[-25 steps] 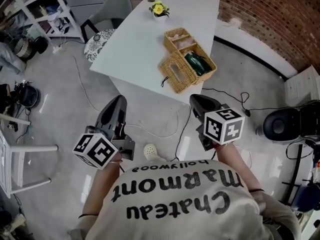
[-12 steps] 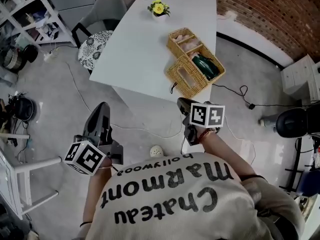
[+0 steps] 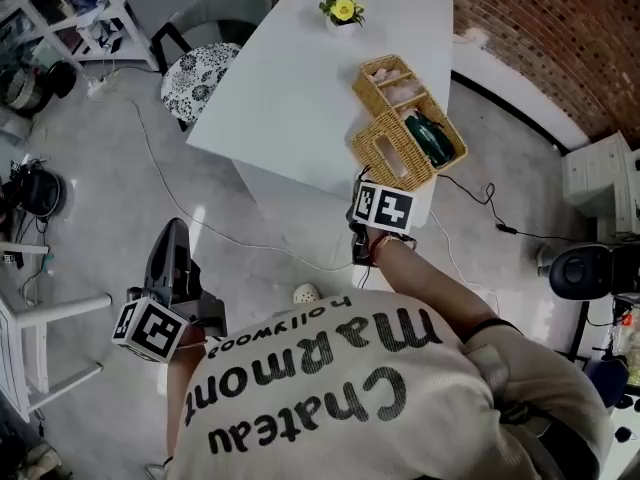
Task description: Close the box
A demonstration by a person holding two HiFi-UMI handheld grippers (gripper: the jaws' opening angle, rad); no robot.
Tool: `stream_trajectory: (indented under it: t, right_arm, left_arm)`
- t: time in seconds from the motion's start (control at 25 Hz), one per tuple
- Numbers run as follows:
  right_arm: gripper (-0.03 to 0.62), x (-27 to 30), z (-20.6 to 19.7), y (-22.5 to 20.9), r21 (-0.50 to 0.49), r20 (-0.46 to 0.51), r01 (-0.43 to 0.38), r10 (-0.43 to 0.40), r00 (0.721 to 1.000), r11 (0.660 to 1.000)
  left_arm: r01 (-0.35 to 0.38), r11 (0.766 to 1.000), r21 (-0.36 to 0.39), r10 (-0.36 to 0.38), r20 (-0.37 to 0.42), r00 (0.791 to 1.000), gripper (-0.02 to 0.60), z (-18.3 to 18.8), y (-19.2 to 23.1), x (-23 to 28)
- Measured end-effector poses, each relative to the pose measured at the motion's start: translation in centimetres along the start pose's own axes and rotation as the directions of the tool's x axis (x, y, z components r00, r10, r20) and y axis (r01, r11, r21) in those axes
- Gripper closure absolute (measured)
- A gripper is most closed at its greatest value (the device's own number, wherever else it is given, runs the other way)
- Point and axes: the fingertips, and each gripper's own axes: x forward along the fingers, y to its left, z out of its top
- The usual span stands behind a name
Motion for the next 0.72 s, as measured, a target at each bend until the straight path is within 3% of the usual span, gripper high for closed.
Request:
stream_trajectory:
  t: [0.08, 0.28, 0.52, 0.64, 0.72]
  right_arm:
    - [0.525, 0.9, 0.0, 0.1, -0.024, 0.004, 0.055, -0.055, 0.998, 0.998]
    - [0.463, 2.5, -0.3, 0.9, -0.010, 0.002, 0.093, -0.093, 0.996, 0.996]
    - [0.433, 2.8, -0.1, 1.1, -0.097, -0.015, 0.139, -0.141, 0.990, 0.986]
    - [0.460, 2.9, 0.3, 0.6, -0.061, -0.003, 0.146, -0.147, 0.989, 0.987]
    - [0.547, 2.7, 0.3, -0.5, -0.011, 0.009, 0.158, -0.158, 0.987, 0.987]
  left_arm:
    - [-0.034, 0.999, -0.004, 0.034, 0.004, 0.999, 0.580, 0.0, 1.1, -0.8]
    - [-0.080, 0.997, -0.005, 0.080, -0.003, 0.997, 0.580, 0.1, 2.8, -1.5]
    - [-0.044, 0.999, -0.016, 0.044, -0.004, 0.999, 0.580, 0.4, 1.9, -0.2]
    - [-0.011, 1.000, -0.014, 0.011, -0.013, 1.000, 0.580, 0.1, 1.3, 0.7]
    - [0.011, 1.000, -0.029, -0.012, -0.024, 1.000, 0.580, -0.6, 1.0, 1.1]
